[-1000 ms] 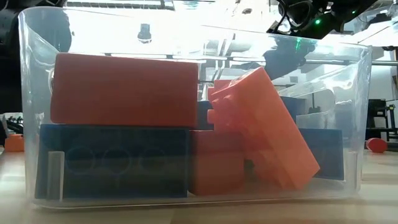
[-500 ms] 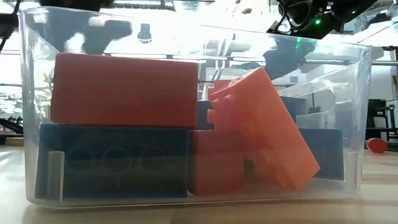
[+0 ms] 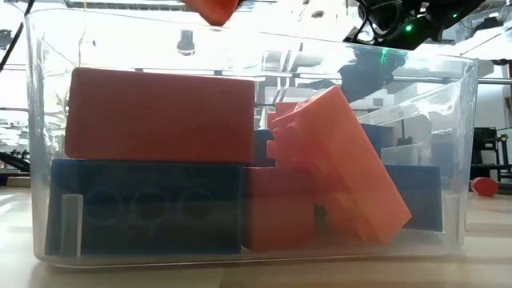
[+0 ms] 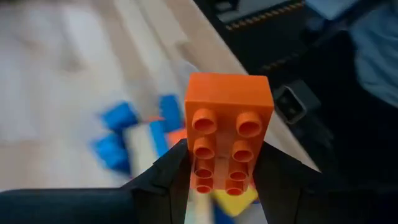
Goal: Sort blocks by size
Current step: Put the large orange game piece into the transparent bin, then put the large brown wooden block into the transparent bin
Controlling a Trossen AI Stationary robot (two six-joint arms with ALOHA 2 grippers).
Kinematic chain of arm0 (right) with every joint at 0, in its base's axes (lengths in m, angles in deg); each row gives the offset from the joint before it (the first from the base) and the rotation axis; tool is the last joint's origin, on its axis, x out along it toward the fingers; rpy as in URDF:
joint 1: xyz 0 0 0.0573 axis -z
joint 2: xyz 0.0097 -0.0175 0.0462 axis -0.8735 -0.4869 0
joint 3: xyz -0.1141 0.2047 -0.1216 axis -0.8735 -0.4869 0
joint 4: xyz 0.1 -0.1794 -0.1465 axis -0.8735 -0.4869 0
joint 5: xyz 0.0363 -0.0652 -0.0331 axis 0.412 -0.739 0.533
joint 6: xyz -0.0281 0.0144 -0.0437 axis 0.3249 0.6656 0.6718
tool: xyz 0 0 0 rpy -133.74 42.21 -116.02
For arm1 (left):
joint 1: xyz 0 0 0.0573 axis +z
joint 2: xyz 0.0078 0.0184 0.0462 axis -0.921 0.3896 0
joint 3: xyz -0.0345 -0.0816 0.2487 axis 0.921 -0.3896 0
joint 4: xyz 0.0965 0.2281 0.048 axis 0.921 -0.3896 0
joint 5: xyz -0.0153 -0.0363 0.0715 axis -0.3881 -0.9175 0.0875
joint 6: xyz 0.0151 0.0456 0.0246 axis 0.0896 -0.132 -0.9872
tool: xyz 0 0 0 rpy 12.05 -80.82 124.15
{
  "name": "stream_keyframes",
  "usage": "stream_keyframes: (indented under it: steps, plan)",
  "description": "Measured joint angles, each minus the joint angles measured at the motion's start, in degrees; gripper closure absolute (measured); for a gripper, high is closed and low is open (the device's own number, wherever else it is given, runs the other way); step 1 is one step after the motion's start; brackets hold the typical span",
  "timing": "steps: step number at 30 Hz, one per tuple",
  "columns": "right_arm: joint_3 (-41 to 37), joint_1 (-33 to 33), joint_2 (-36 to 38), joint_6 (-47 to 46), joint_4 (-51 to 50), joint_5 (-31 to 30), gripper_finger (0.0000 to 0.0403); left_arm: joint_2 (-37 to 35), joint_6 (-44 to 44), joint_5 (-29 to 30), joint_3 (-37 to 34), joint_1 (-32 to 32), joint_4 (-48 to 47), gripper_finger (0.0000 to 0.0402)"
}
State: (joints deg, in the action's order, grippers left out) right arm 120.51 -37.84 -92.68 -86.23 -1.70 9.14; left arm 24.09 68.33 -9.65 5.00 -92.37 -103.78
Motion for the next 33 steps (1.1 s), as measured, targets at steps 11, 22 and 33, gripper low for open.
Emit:
stream_keyframes:
  steps: [11,22,33]
  plan:
    - [0.0,0.0,0.0,0.0,0.0,0.0,0.0086,4.9,11.7,-4.2,-0.1,3.0,-6.0,0.0204]
    - [0.0,0.0,0.0,0.0,0.0,0.0,0.0086,4.7,6.0,5.9,8.7,5.3,-42.5,0.0141]
    - [0.0,-0.1,0.0,0.0,0.0,0.0,0.0086,-9.0,13.8,19.6,-12.3,13.3,-56.3,0.0152]
